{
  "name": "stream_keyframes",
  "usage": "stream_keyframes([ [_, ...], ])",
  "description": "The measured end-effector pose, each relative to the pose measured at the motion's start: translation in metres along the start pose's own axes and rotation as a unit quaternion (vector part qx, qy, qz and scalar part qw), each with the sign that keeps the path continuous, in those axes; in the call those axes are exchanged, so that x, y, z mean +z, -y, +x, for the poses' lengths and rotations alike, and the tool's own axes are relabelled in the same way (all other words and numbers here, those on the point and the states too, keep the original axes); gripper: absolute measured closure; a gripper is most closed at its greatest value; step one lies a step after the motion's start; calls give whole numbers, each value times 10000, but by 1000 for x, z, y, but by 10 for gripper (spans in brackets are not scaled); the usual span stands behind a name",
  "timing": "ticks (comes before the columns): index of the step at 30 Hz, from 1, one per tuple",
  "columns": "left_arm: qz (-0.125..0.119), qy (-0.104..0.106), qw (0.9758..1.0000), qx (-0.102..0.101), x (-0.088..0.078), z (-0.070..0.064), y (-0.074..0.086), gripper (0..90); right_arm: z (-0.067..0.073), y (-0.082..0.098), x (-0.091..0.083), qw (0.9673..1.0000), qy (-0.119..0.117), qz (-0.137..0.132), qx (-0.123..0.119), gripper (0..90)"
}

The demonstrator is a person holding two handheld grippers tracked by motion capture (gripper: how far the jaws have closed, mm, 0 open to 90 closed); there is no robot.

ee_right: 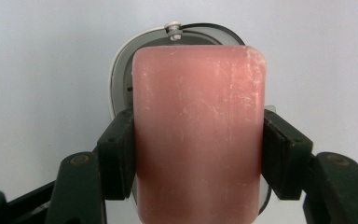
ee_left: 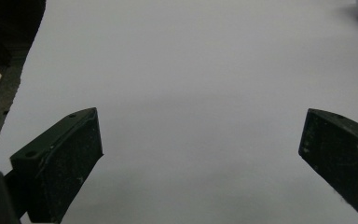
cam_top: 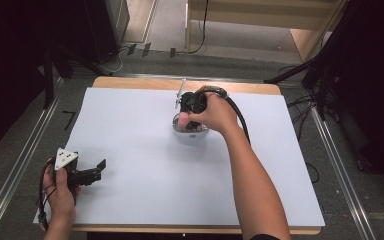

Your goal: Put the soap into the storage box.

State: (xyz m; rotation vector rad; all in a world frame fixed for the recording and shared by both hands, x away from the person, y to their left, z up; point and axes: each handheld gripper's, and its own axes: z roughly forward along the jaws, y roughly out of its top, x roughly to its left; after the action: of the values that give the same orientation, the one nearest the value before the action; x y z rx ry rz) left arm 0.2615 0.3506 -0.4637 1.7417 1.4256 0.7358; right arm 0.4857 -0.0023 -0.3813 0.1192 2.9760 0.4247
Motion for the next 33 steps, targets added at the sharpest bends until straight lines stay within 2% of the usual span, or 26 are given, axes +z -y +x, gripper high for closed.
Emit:
stream_keyframes([
  [27, 2, 2, 10000, -4, 0, 0, 0, 0, -2, 3, 7, 9998, -1, 167, 94, 385],
  [31, 6, 5, 10000, -2, 0, 0, 0, 0, -2, 2, 6, 9999, 1, 116, 59, 373],
  [33, 1, -1, 10000, -6, 0, 0, 0, 0, -2, 2, 2, 9999, -22, -77, 124, 348],
])
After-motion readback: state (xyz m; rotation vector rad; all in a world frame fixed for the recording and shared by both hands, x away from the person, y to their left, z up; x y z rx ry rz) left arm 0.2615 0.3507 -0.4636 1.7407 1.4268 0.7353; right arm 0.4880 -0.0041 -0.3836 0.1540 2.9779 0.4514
